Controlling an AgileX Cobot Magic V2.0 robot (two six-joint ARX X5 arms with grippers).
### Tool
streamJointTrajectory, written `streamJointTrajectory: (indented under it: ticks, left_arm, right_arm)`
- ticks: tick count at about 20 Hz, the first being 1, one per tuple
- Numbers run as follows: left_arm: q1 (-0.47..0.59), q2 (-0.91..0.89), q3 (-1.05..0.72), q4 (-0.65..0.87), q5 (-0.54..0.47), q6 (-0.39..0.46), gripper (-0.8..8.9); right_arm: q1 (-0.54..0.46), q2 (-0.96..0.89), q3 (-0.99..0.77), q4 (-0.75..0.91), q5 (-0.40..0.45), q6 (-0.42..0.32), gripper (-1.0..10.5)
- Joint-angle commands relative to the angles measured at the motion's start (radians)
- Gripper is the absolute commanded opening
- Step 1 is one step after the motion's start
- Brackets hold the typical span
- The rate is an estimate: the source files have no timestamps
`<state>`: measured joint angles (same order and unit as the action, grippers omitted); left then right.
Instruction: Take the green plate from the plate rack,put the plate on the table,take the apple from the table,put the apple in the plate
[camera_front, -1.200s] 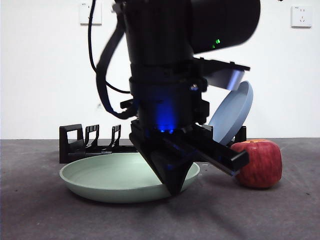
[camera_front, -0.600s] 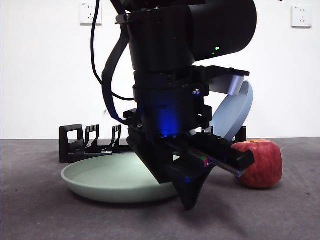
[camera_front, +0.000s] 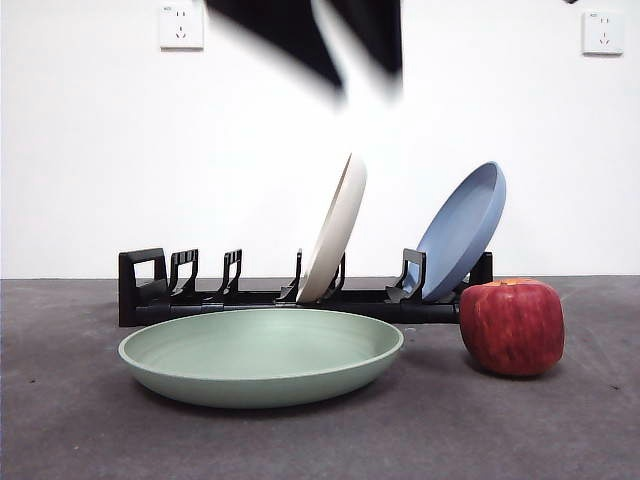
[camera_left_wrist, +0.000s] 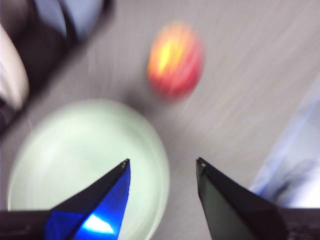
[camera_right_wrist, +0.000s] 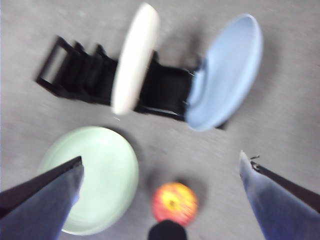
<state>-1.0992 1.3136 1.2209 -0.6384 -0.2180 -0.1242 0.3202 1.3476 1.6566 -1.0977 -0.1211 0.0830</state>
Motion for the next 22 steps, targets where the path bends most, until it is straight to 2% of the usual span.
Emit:
streamJointTrajectory:
  ticks: [1,2,4,8,10,12,13,15,18,22]
  left_arm:
    - [-0.002,-0.171,0.037,-0.006,0.097,-0.007,2.24]
    - [-0.001,-0.243,0.062,-0.024,0.129,-0.007,2.24]
    - [-0.001,-0.352,0.101,-0.082,0.124,-0.005,2.23]
    - [0.003,-0.496,0.118,-0.292,-0.005,-0.005,2.21]
    - [0.003,-0.543,0.117,-0.468,-0.158,-0.087,2.21]
    - [0.003,-0.573,0.116,-0.617,-0.224,-0.172,2.21]
    - [0.002,-0.591,0.114,-0.676,-0.228,-0.213,2.21]
    - [0.0,-0.65,0.094,-0.684,-0.207,-0.243,2.21]
    - [-0.002,-0.767,0.051,-0.684,-0.177,-0.283,2.21]
    - [-0.002,-0.898,0.01,-0.684,-0.138,-0.32,2.21]
  right_arm:
    - [0.0,0.005,0.001,-0.049,0.043,-0.039,5.6]
    - [0.0,0.005,-0.001,-0.09,0.059,-0.039,5.6]
    - [0.001,0.002,-0.008,-0.162,0.062,-0.039,5.6]
    - [0.079,-0.082,-0.149,-0.135,0.062,-0.013,5.6]
    - [0.137,-0.156,-0.283,-0.082,0.069,0.035,5.6]
    - [0.188,-0.217,-0.401,-0.017,0.095,0.086,5.6]
    - [0.212,-0.238,-0.454,0.013,0.102,0.107,5.6]
    - [0.245,-0.246,-0.539,0.064,0.119,0.134,5.6]
    - [0.253,-0.205,-0.636,0.173,0.14,0.134,5.6]
    - [0.247,-0.124,-0.66,0.274,0.172,0.128,5.7]
